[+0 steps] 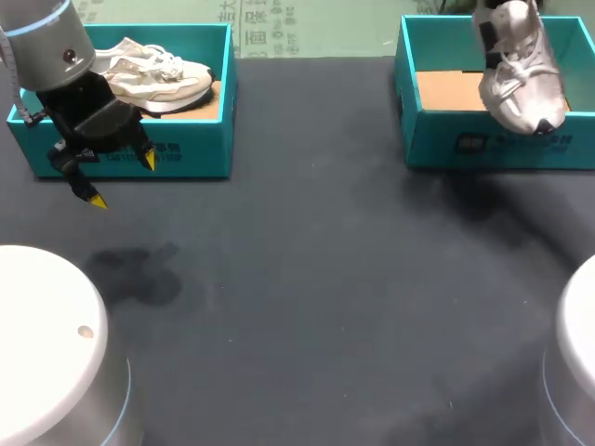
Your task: Take the shoe out of the shoebox, open the shoe tongue, remove and reinsert the insole, then place the shoe into the shoebox
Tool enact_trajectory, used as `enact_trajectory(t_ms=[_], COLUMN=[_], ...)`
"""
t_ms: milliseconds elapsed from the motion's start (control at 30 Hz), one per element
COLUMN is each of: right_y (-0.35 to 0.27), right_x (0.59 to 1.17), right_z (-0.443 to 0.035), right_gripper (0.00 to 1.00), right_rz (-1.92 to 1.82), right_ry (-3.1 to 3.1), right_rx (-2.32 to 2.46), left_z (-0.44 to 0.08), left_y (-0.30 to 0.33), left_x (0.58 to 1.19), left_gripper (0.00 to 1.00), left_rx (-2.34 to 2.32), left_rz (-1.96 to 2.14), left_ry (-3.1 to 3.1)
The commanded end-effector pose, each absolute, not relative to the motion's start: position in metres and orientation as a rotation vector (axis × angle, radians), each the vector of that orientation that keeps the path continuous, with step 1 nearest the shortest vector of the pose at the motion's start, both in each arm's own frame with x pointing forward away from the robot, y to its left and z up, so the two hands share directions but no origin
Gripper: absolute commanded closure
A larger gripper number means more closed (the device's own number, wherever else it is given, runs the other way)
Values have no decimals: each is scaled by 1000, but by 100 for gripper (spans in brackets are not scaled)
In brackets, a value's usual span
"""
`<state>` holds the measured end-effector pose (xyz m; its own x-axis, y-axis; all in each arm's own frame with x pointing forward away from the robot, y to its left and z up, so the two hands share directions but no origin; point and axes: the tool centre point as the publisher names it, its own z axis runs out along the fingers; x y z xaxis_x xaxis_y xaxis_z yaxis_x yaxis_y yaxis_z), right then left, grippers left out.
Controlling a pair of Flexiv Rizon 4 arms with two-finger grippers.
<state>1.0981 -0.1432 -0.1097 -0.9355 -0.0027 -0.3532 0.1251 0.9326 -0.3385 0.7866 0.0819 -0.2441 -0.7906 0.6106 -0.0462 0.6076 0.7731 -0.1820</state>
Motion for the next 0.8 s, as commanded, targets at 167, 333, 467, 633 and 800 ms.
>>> enact_trajectory(t_ms=[167,333,467,633,800], right_y=[-192,-216,-238,-265,-285], right_x=[1146,1154,1149,1144,1134], right_z=[-110,-120,-122,-129,-130], right_gripper=[100,100,100,100,100], right_rz=[-457,-437,-398,-398,-432], right_ry=[2757,2764,2754,2739,2666], right_rx=[1,-1,162,489,847], left_z=[-244,-244,-244,-244,-244], left_y=[82,82,82,82,82], left_x=[785,785,785,785,785], left_gripper=[0,0,0,0,0], left_rx=[-1012,-1012,-1012,-1012,-1012], left_rz=[290,290,290,290,290], left_ry=[-2946,-2946,-2946,-2946,-2946])
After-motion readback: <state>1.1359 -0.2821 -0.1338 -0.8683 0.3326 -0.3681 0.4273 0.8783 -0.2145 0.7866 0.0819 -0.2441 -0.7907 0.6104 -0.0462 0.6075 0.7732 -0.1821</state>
